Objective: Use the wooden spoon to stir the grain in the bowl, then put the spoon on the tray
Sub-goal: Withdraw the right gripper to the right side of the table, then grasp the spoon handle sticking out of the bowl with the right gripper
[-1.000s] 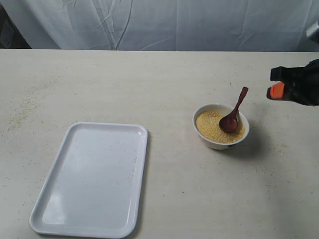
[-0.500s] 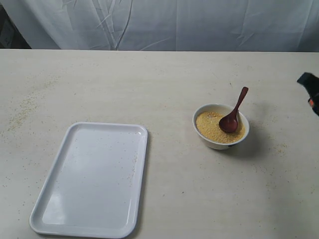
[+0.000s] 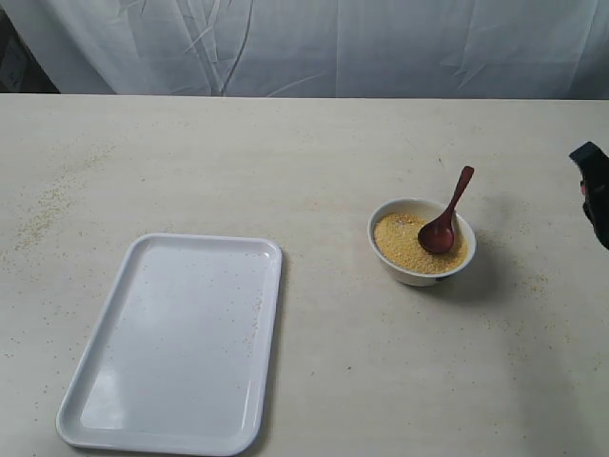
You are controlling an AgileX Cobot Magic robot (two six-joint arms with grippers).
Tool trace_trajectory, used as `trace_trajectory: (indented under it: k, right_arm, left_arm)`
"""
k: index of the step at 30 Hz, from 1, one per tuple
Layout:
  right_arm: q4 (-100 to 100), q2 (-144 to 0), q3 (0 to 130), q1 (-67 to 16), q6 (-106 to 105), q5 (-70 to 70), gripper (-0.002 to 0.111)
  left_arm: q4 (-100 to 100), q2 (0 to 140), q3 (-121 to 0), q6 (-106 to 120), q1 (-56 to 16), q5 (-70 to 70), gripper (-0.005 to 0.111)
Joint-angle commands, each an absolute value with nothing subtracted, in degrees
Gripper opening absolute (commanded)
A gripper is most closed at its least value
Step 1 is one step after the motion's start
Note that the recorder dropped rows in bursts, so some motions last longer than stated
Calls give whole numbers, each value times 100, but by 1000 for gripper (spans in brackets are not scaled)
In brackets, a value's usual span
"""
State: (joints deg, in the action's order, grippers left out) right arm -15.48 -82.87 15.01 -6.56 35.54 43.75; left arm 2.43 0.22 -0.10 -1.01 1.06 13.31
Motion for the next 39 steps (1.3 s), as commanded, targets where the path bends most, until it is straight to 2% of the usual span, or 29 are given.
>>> trace_trajectory:
  k: [1,6,9,13,16,18,21,35,36,39]
  right_arm:
    - [1843,-8745,1660,-109,5457,4737,-1]
    - [5793,-9522,2769,1025,8377,4715,-1]
    - [7420,-9932,3540,1659,10025,4685,-1]
    - [8652,-10576,4482,2020,11238,4870,1]
    - [9065,-11081,5032,2001,11262,5255,18]
    - [9121,-11416,5321,1974,11273,5465,37]
    - [9121,-11812,5607,1937,11308,5597,55]
    - [8397,-12715,6360,1189,11229,5624,49]
    - [8347,-12724,6375,1189,11228,5624,44]
    - [8127,-12724,6384,1189,11217,5624,18]
  left_arm:
    - [248,0,0,-103,116,1323,0]
    - [248,0,0,-103,116,1323,0]
    - [248,0,0,-103,116,1323,0]
    - [248,0,0,-103,116,1323,0]
    - [248,0,0,-103,116,1323,0]
    - [248,0,0,-103,116,1323,0]
    - [248,0,0,-103,116,1323,0]
    - [248,0,0,-103,116,1323,0]
    - [248,0,0,-103,116,1323,0]
    - [248,0,0,-103,116,1323,0]
